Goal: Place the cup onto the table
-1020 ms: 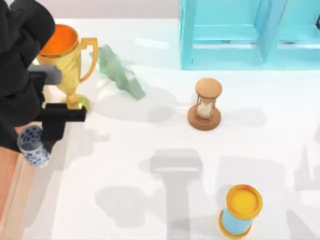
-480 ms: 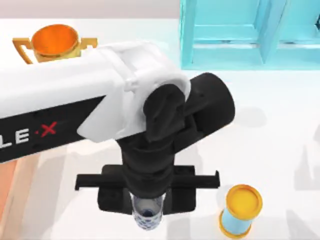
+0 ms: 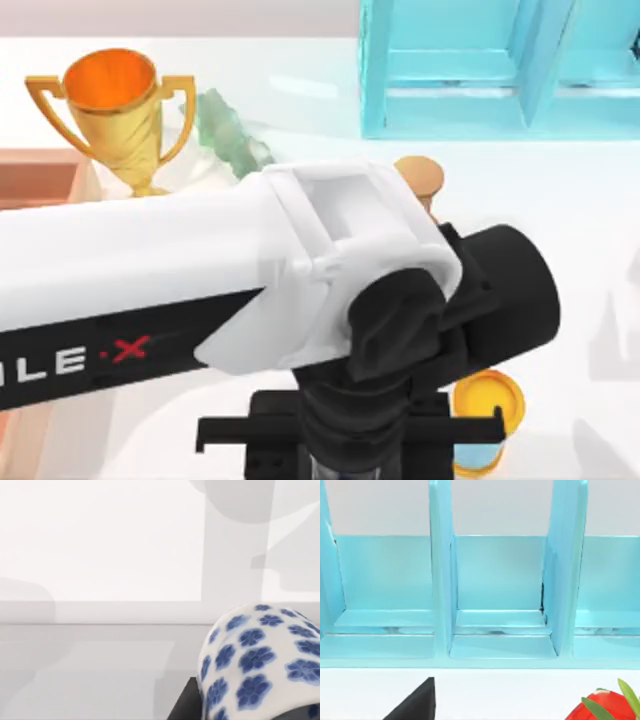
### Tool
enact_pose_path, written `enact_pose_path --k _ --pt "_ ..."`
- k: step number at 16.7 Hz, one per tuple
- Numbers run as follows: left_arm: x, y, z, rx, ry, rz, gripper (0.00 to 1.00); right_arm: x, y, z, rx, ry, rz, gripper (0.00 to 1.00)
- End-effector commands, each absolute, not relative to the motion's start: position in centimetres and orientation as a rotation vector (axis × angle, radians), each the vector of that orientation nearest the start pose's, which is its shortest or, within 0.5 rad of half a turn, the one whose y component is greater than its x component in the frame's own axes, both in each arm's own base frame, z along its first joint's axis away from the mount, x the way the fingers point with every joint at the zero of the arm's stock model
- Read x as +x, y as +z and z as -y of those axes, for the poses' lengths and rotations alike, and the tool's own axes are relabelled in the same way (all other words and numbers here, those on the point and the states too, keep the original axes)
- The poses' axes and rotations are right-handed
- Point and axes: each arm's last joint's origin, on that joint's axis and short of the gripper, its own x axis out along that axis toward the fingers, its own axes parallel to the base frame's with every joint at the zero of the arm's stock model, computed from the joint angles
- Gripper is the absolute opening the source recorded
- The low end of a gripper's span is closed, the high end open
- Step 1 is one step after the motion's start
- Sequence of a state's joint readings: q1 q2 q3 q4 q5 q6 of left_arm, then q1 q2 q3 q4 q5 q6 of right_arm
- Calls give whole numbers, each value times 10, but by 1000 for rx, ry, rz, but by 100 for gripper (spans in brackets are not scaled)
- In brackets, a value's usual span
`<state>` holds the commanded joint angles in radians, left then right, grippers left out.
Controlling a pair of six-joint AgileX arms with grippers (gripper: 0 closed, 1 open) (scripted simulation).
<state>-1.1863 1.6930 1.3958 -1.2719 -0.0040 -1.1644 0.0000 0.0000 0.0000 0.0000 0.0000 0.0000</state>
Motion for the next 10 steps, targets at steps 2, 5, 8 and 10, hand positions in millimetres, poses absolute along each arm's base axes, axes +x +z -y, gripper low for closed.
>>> enact_pose_path --k 2,5,8,10 --pt "120 248 285 17 -13 -1568 0 106 160 1 0 0 0 100" --pt "121 232 286 17 -13 -1568 0 106 160 1 0 0 0 100" --pt "121 216 287 16 -16 -1567 0 106 160 1 0 0 0 100" --pt "121 204 287 13 -18 -1565 0 106 160 1 0 0 0 100"
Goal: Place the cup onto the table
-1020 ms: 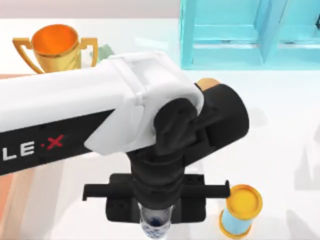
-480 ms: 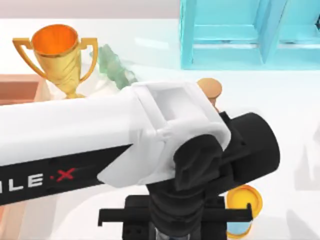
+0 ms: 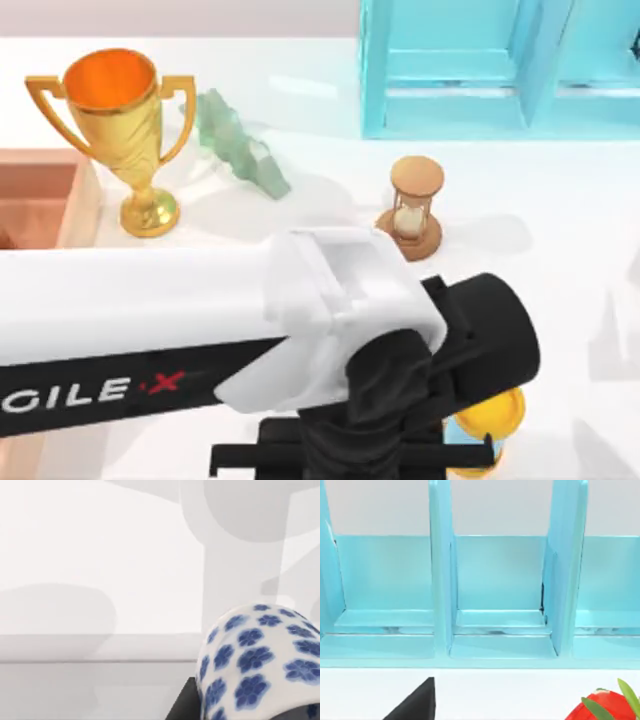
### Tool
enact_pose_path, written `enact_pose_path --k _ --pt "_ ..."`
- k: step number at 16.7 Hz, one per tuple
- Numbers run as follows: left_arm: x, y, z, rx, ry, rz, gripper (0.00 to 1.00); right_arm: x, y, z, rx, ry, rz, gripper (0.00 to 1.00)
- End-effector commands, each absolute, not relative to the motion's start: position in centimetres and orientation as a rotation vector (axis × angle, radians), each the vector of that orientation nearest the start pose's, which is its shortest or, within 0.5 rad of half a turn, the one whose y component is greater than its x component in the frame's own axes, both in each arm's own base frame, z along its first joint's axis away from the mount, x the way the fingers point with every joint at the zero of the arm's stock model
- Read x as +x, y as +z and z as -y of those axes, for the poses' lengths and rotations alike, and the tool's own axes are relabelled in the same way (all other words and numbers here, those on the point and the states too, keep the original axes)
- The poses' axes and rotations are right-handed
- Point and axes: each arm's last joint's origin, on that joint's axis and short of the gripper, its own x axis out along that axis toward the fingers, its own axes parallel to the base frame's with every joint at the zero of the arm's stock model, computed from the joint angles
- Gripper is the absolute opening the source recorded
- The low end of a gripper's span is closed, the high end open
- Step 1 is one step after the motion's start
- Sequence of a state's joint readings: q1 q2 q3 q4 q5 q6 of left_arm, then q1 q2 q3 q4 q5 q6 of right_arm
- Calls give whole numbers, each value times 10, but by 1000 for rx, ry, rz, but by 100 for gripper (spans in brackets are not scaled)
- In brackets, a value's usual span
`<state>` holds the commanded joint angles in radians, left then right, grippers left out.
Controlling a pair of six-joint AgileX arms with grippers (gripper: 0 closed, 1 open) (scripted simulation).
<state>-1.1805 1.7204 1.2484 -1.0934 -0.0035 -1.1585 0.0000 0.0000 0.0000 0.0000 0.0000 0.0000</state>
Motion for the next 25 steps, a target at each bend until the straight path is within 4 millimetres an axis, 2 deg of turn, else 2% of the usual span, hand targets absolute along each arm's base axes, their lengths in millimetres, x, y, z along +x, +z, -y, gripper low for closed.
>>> enact_pose_path --k 3,7,20,25 --pt "120 186 286 14 -17 -1565 0 106 160 1 0 0 0 100" --pt "120 184 286 16 -16 -1566 0 106 160 1 0 0 0 100" --pt "120 184 286 16 -16 -1566 98 106 160 1 0 0 0 100" --pt "120 184 286 16 -16 -1566 100 106 160 1 0 0 0 100"
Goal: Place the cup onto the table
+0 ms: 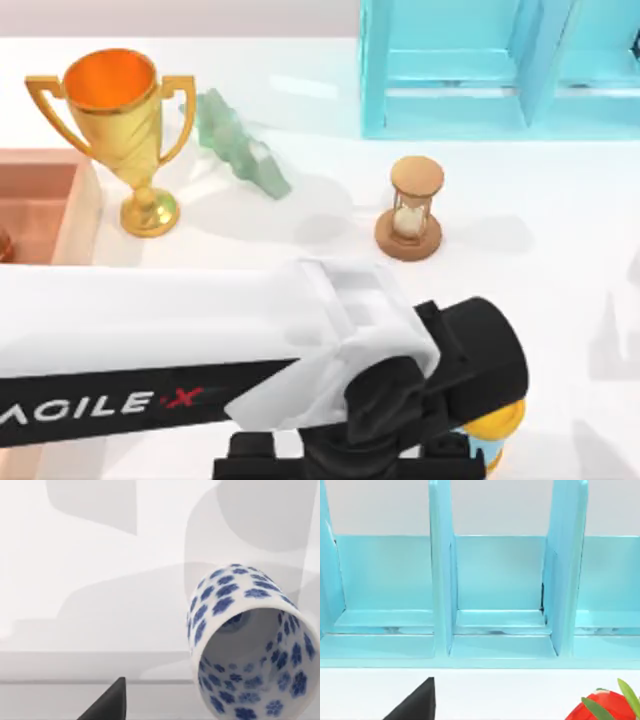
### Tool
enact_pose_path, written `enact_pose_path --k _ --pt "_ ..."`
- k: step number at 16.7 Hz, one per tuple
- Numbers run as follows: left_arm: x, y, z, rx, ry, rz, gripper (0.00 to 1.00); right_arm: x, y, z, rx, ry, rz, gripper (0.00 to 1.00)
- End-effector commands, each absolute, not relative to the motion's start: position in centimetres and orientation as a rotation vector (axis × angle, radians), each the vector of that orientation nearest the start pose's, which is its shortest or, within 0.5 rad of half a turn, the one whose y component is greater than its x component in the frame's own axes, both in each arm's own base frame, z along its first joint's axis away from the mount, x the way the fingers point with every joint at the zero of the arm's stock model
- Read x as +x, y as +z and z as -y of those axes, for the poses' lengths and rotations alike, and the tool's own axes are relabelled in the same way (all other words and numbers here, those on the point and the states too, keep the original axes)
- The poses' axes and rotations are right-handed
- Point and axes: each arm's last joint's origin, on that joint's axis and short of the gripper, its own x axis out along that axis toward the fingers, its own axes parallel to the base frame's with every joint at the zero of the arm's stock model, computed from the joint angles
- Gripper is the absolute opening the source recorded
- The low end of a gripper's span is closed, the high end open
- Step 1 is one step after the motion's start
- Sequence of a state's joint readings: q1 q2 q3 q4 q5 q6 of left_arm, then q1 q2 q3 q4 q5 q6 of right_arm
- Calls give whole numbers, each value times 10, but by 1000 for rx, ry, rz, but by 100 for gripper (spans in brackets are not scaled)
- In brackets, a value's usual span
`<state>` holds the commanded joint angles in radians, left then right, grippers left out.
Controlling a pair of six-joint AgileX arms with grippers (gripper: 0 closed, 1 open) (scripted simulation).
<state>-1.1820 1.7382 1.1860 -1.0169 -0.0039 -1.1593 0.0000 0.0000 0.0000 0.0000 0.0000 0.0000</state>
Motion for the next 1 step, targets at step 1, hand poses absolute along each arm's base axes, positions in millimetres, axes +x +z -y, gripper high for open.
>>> enact_pose_path --k 1 --pt "120 184 286 16 -16 -1566 100 106 160 1 0 0 0 100"
